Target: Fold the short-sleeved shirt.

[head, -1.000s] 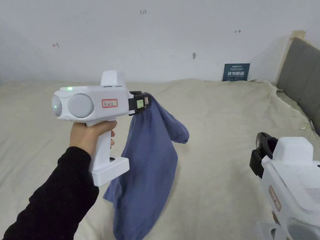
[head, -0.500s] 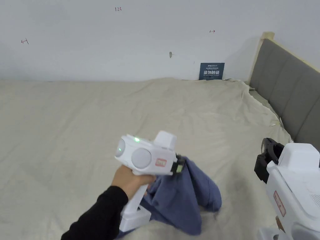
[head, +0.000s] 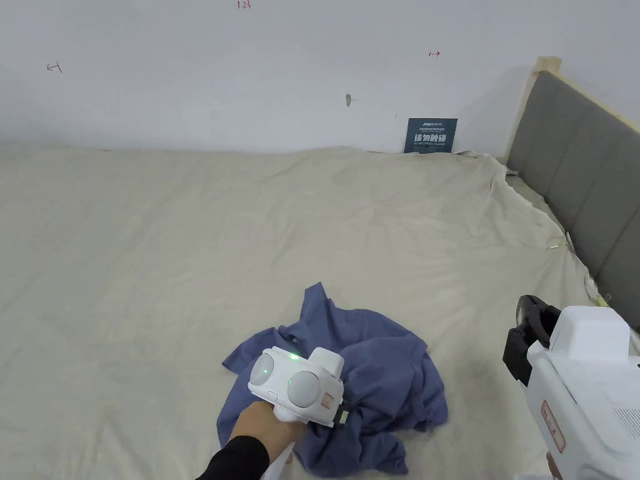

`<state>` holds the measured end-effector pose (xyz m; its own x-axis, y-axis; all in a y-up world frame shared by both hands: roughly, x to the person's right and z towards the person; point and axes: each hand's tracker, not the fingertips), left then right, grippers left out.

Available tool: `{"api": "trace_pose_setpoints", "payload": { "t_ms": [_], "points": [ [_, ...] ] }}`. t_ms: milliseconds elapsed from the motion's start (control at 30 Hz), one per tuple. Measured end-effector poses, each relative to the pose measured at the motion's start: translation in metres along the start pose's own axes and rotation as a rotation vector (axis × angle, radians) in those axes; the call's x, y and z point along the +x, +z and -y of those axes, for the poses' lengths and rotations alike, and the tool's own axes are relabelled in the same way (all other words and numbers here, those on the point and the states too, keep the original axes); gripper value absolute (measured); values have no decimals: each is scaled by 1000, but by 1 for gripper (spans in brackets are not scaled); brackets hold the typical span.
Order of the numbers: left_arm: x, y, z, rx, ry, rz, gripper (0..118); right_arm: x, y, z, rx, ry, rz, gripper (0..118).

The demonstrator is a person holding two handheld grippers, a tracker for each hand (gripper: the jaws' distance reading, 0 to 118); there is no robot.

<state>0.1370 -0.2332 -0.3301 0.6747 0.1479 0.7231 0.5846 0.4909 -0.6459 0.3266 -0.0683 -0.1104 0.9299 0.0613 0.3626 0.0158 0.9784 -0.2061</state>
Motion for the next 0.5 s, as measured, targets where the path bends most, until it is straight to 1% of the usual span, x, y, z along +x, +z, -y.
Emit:
{"api": "trace_pose_setpoints", "payload": {
  "t_ms": [33, 67, 100, 133, 200, 233, 300, 367, 500],
  "points": [
    [-1, 5, -1, 14, 4, 2, 11, -2, 1, -1, 3, 0, -2, 0],
    [-3, 10, -3, 22, 8, 2, 20, -3, 2, -3, 5, 1, -4, 0],
    [-3, 21, -2, 37, 23, 7, 40, -4, 2, -4, 7, 2, -6, 0],
    [-6, 29, -3, 61, 55, 4, 64, -5, 3, -5, 9, 4, -8, 0],
    [-11, 51, -3, 153, 112, -9, 106, -8, 4, -7, 15, 4, -14, 0],
    [-13, 69, -1, 222, 138, -10, 111, -9, 5, -9, 19, 4, -18, 0],
    [-21, 102, -1, 356, 190, -9, 111, -12, 7, -12, 29, 3, -22, 0],
    [-23, 139, 0, 458, 215, -40, 111, -15, 8, -16, 38, 0, -28, 0],
    [-26, 205, 8, 669, 182, -181, 111, -19, 12, -22, 59, -8, -34, 0]
  ]
}}
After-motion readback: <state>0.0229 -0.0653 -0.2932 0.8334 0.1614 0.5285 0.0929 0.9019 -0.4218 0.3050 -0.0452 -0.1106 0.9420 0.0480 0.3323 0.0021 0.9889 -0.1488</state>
